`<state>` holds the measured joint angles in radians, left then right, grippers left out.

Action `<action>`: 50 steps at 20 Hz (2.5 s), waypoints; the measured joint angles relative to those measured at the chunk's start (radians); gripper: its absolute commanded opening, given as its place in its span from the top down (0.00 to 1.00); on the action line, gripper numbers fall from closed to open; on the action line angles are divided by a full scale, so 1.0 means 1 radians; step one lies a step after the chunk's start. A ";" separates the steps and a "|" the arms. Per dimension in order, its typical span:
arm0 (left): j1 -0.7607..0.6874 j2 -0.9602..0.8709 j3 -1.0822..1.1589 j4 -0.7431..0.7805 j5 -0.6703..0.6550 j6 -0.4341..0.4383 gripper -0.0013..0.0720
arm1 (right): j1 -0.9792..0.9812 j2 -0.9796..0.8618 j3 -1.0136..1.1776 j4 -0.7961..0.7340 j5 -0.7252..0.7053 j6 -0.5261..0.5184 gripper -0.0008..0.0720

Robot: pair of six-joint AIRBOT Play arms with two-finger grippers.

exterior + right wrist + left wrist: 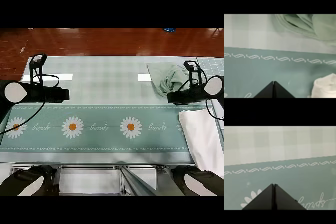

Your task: Fold the shirts.

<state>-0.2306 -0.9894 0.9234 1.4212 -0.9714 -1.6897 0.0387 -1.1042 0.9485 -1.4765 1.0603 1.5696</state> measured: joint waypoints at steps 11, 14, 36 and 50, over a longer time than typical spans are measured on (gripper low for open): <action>0.000 0.000 0.000 -0.031 0.002 0.000 0.95 | 0.000 0.000 0.000 0.000 0.000 0.000 0.96; 0.000 0.000 0.000 -0.043 0.003 0.000 0.95 | 0.000 0.000 0.000 0.000 -0.006 0.000 0.96; 0.000 -0.115 0.000 -0.027 0.097 0.000 0.29 | -0.191 -0.588 0.392 -0.318 -0.170 0.238 0.55; 0.298 0.087 0.130 0.029 -0.089 0.000 0.29 | -0.199 -0.444 0.684 0.131 -0.080 -0.059 0.96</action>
<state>0.0673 -0.9020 1.0538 1.4506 -1.0607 -1.6897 -0.1600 -1.5478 1.6329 -1.3453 0.9798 1.5105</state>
